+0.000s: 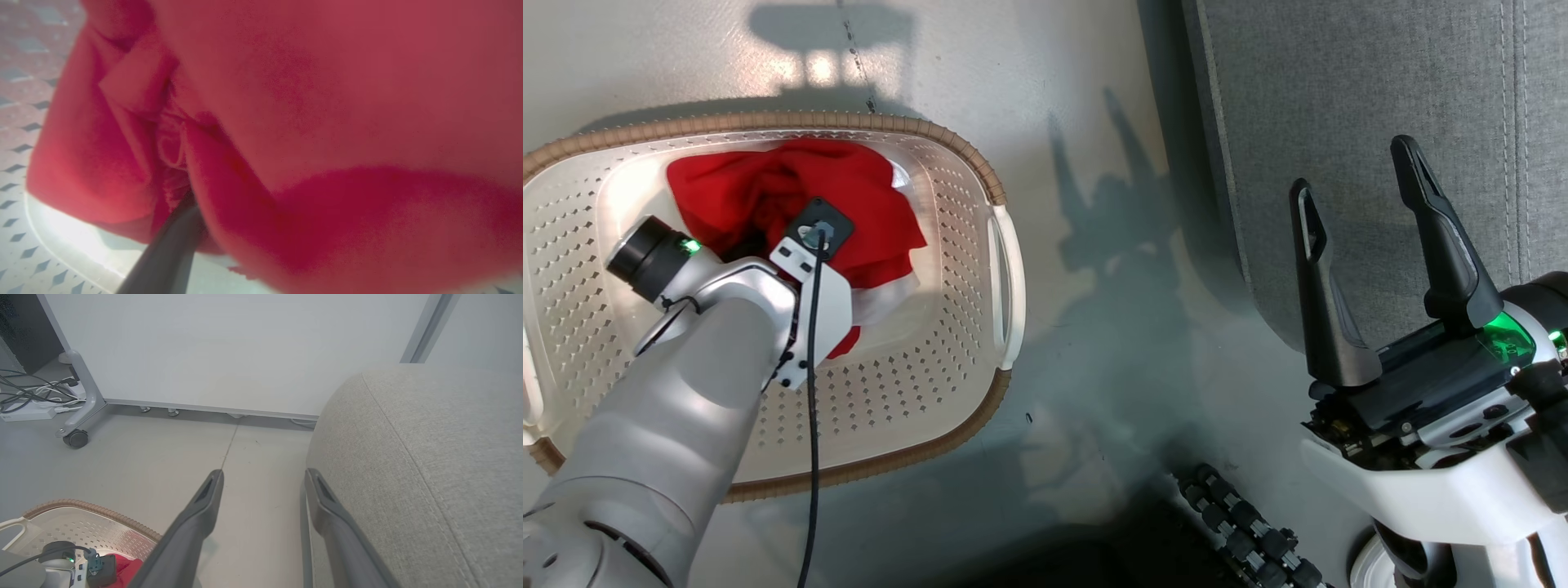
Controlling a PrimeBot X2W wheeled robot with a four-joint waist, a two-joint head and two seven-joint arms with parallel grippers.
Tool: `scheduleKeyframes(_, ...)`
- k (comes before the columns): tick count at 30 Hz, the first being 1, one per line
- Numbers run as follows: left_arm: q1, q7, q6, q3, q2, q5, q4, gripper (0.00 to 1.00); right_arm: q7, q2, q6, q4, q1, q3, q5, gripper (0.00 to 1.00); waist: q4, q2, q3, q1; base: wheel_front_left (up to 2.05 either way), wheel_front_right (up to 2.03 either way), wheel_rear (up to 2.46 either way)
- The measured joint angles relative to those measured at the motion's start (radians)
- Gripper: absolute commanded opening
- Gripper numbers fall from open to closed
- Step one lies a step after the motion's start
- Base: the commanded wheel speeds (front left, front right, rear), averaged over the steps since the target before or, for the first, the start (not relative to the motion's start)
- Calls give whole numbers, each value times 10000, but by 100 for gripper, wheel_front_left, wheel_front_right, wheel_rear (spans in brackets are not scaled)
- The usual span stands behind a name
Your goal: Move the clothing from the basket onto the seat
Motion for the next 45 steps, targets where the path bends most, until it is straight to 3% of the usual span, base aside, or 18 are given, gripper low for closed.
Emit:
scheduleKeyframes(10, 33, 533, 182, -40, 439, -128, -63, 100, 0, 0, 2, -113, -58, 27, -86, 100, -2, 0, 130, 0, 0, 0, 0)
scheduleKeyframes(11, 33, 562, 182, -29, 451, -180, -71, 42, 0, 0, 0, -113, -69, 21, -88, 100, 3, 0, 136, 0, 0, 0, 0)
scheduleKeyframes(12, 33, 566, 182, -15, 456, -205, -71, 0, 0, 0, 2, -113, -81, 23, -90, 100, 7, 0, 138, 0, 0, 0, 0)
scheduleKeyframes(19, 49, 711, 75, -58, 481, -322, -48, 0, 0, 0, 0, -65, -213, -40, -169, 100, 132, 0, 67, 0, 0, 0, 0)
scheduleKeyframes(28, 294, 368, -81, -161, 82, -437, 35, 0, 0, 2, 0, 186, -413, -278, -328, 100, 423, 0, -621, 0, 0, 0, 0)
scheduleKeyframes(38, 880, -750, -219, 8, -564, -884, 36, 0, 0, 4, 0, 943, -453, -569, -504, 100, 902, 0, -2138, 0, 0, 0, 0)
scheduleKeyframes(45, 1453, -1871, -272, 665, -957, -1699, 35, 0, 0, 12, 2, 1540, -400, -838, -652, 100, 1327, 0, -3450, 0, 0, 0, 0)
